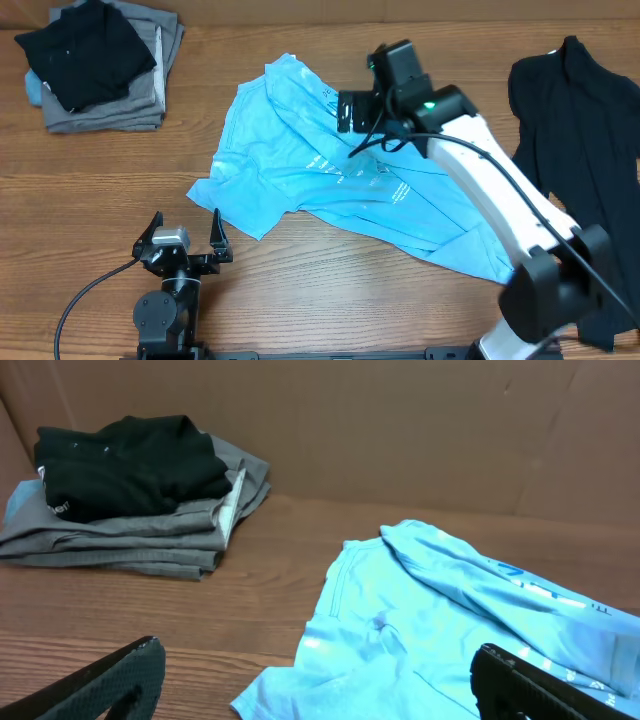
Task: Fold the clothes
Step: 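Drag the light-blue T-shirt left onto the table center with right gripper, then release the T-shirt and lift the right gripper back to the right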
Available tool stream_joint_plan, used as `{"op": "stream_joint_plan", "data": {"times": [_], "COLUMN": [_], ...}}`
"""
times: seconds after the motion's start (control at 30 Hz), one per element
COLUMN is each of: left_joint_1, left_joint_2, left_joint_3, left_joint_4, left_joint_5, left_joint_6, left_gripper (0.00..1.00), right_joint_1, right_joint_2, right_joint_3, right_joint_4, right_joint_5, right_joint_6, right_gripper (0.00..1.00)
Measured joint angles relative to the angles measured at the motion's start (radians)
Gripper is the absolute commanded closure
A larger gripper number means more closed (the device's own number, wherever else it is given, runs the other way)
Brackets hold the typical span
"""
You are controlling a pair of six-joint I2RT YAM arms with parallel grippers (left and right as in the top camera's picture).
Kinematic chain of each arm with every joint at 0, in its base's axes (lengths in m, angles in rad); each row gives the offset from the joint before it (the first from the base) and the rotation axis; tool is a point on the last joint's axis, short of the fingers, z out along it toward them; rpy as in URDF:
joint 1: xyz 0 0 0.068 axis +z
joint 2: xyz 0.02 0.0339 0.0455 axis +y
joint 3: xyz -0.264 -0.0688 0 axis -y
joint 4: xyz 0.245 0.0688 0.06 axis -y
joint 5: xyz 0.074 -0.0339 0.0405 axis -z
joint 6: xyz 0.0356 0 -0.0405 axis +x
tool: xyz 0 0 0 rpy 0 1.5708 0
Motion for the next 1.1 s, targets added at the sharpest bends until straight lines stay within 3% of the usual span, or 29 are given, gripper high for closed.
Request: {"op": "stream_joint_plan", "data": {"times": [0.33, 0.63, 0.73, 0.8, 1.1], "left_joint_1": [0.0, 0.0, 0.0, 0.0, 0.0], "left_joint_2": [0.0, 0.0, 0.0, 0.0, 0.0], "left_joint_3": [0.0, 0.0, 0.0, 0.0, 0.0], "left_joint_4": [0.0, 0.0, 0.0, 0.0, 0.0], "left_joint_5": [0.0, 0.0, 0.0, 0.0, 0.0], "left_joint_6": [0.0, 0.0, 0.0, 0.0, 0.0], "left_gripper": [0.0, 0.0, 0.0, 0.0, 0.0], "right_joint_1": [0.0, 0.0, 0.0, 0.0, -0.001], "right_joint_2": [0.22, 0.26, 0.26, 0.26, 0.261], "right_joint_3": [-0.013, -0.015, -0.015, -0.015, -0.006], "right_joint_4": [-0.056, -0.074, -0.073, -0.066, -0.016], "right_joint_5": [-0.002, -0.041, -0.045, -0.045, 0.021], "right_joint_6": [-0.03, -0.037, -0.038, -0.037, 0.003], "right_gripper": [0.02, 0.52, 0.84, 0.96, 0.96]}}
